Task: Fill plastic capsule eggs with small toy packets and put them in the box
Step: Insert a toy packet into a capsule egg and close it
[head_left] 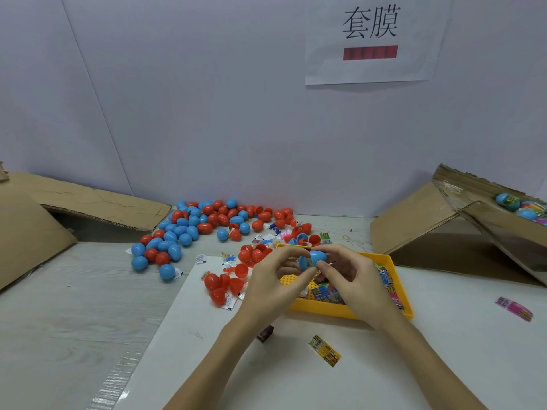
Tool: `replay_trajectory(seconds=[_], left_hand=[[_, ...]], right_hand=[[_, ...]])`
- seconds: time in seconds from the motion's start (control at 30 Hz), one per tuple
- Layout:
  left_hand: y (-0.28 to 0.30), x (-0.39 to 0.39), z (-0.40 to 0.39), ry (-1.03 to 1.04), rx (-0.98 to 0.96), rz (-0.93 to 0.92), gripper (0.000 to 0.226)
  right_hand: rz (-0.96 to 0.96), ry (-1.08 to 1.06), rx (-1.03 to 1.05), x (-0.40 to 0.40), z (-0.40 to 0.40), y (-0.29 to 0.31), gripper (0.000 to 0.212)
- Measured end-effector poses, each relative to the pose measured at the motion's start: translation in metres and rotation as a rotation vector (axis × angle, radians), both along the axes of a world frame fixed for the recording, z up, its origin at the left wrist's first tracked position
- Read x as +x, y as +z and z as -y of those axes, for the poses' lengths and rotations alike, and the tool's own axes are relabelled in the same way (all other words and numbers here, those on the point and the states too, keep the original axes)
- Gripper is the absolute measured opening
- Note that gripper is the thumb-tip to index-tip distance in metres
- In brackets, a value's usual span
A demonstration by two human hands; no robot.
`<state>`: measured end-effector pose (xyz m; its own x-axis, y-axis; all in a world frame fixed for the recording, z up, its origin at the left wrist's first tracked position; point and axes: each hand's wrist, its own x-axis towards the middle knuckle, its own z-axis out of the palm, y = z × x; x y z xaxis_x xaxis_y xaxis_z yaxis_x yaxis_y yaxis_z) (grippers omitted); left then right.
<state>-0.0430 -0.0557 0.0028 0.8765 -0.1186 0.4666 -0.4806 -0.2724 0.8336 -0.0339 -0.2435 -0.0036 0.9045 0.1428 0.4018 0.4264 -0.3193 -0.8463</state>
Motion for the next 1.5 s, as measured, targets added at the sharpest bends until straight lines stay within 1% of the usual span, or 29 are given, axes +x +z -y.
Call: replay_trajectory(seconds=[0.07, 0.13, 0.27, 0.43, 0.67, 0.83, 1.07, 1.23, 1.5], left_hand=[[-0.0008, -0.0001, 0.0005, 0.037, 0.046, 0.062, 0.027], [-0.0012, 0.0004, 0.0003, 0.073, 0.065, 0.111, 0.026], [-0.0004, 0.0005, -0.0029, 0.067, 0.149, 0.228, 0.029], [-0.0011, -0.0008, -0.0012, 0.063, 0.154, 0.206, 0.026], [-0.0013, -0.0004, -0.0032, 0.076, 0.157, 0.195, 0.022], [-0.0030, 0.0012, -0.0035, 0.096, 0.178, 0.166, 0.017], [-0.0060, 0.0008, -0.0003, 0.154, 0.100, 0.091, 0.008], [-0.0072, 0.0020, 0.0002, 0.205, 0.044, -0.008, 0.009], [-0.0058, 0.0016, -0.0044, 0.167, 0.019, 0.035, 0.012]], right_hand=[[-0.004, 0.012, -0.006, -0.0007, -0.0004, 0.0004, 0.030], [-0.012, 0.019, -0.013, -0.0011, -0.0013, 0.0005, 0.031], [-0.028, 0.012, -0.002, -0.0006, -0.0012, 0.0002, 0.037], [-0.063, 0.015, 0.009, -0.0003, -0.0004, 0.0004, 0.032], [-0.066, 0.011, 0.018, -0.0003, 0.0016, 0.0014, 0.029], [-0.058, 0.009, -0.023, -0.0002, 0.0007, -0.0004, 0.029], [-0.061, 0.013, -0.056, -0.0014, 0.0005, 0.0006, 0.031], [-0.040, 0.024, -0.080, -0.0044, -0.0010, 0.0017, 0.032], [-0.034, 0.017, -0.050, -0.0038, -0.0011, 0.0016, 0.032]])
